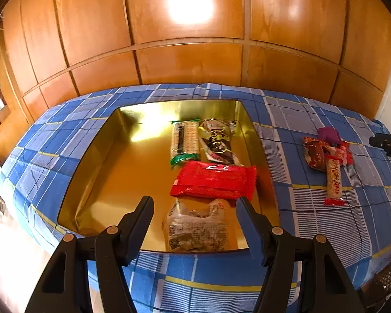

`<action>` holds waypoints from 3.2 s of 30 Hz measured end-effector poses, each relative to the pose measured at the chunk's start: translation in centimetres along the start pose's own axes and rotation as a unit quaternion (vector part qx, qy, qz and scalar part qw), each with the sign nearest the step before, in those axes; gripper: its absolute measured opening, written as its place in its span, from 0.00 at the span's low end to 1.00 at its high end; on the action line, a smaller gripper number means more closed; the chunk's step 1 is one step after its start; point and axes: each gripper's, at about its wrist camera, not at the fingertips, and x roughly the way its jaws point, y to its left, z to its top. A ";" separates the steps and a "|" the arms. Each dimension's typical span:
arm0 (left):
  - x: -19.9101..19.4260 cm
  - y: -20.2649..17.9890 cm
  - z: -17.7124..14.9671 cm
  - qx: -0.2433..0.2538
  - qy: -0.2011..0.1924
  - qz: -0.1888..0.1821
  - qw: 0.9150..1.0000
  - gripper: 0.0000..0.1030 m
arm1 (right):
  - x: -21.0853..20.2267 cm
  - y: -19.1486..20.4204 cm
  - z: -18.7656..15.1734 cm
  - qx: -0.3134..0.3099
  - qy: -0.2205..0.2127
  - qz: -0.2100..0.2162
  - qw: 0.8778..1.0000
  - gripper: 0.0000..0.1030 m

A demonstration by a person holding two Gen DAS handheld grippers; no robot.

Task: Organize snacks
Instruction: 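Move the left tool over the snack pile beside the tray, then grasp the chipmunk-printed rice bar with the left gripper and lift it, then grasp the purple packet with the right gripper while the left gripper holds the rice bar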

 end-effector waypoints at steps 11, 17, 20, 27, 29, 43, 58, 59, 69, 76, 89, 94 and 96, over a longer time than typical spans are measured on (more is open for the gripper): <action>0.2 -5.5 2.0 0.066 -0.006 -0.036 0.997 0.64 | 3.7 -9.7 -2.2 0.167 0.063 -0.046 0.983 0.30; 0.8 -9.0 3.0 0.101 -0.003 -0.063 0.993 0.64 | 3.2 -9.8 -2.0 0.176 0.056 -0.035 0.982 0.30; 1.3 -10.6 3.2 0.119 0.002 -0.074 0.990 0.64 | 3.1 -9.9 -1.9 0.181 0.051 -0.030 0.982 0.30; 2.8 -14.0 3.5 0.148 0.024 -0.110 0.983 0.64 | 3.0 -10.0 -1.9 0.190 0.050 -0.025 0.980 0.31; 3.3 -15.0 3.5 0.158 0.030 -0.117 0.980 0.64 | 3.0 -9.9 -1.9 0.189 0.049 -0.025 0.980 0.31; 7.4 -19.7 3.7 0.181 0.080 -0.167 0.966 0.63 | 3.0 -9.1 -1.4 0.174 0.047 -0.015 0.984 0.31; 12.6 -24.4 3.3 0.206 0.129 -0.189 0.951 0.29 | 2.9 -8.8 -1.2 0.165 0.040 -0.010 0.985 0.31; 12.3 -24.3 3.1 0.207 0.126 -0.190 0.951 0.29 | 3.0 -8.8 -1.2 0.163 0.041 -0.011 0.986 0.31; 9.3 -19.5 -0.8 0.173 0.112 -0.211 0.956 0.31 | 3.9 -7.9 -1.6 0.150 0.060 0.010 0.987 0.31; 8.5 -18.8 -2.1 0.178 0.086 -0.211 0.957 0.31 | 4.0 -5.4 -1.3 0.108 0.050 0.057 0.991 0.31; 8.7 -18.0 -2.0 0.159 0.085 -0.233 0.956 0.30 | 9.0 3.2 6.7 -0.176 0.108 0.077 0.975 0.45; 8.7 -17.9 -2.0 0.155 0.085 -0.235 0.956 0.30 | 12.9 5.4 7.3 -0.284 0.170 0.046 0.943 0.50; 8.8 -17.8 -2.0 0.153 0.084 -0.237 0.956 0.30 | 14.5 5.8 7.0 -0.308 0.190 0.024 0.932 0.50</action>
